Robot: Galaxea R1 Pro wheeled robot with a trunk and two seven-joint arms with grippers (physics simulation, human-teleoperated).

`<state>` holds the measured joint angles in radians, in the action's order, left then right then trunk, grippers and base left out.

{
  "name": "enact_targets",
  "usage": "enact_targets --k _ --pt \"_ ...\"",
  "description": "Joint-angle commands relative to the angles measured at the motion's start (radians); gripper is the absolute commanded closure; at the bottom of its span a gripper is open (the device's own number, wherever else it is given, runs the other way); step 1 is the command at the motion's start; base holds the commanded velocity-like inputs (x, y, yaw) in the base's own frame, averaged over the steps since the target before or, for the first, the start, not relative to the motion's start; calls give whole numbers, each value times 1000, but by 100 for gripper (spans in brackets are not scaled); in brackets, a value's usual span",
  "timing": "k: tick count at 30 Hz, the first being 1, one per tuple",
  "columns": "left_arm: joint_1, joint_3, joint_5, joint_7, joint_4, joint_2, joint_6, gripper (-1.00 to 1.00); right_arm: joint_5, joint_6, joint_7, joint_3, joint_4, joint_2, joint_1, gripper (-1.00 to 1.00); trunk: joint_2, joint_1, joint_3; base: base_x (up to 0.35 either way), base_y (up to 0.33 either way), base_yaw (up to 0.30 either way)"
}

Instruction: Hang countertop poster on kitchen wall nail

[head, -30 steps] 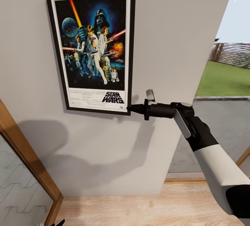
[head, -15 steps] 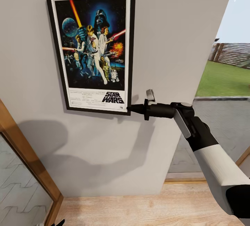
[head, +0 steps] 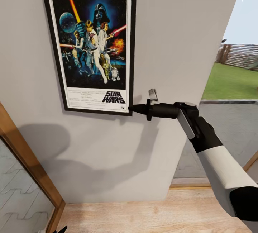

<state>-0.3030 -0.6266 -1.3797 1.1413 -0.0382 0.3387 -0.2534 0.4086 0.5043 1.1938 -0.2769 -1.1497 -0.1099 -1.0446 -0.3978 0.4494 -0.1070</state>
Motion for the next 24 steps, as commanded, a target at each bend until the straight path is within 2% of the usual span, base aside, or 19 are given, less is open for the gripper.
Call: enact_targets --k 1,24 --pt "-1 -8 -7 1 0 0 -6 -100 11 17 0 -2 -1 0 -2 100 -2 1 -2 0 0 0" --pt "-1 -8 -7 1 0 0 -6 -100 10 37 0 -2 -12 9 -6 100 -2 1 -2 0 0 0"
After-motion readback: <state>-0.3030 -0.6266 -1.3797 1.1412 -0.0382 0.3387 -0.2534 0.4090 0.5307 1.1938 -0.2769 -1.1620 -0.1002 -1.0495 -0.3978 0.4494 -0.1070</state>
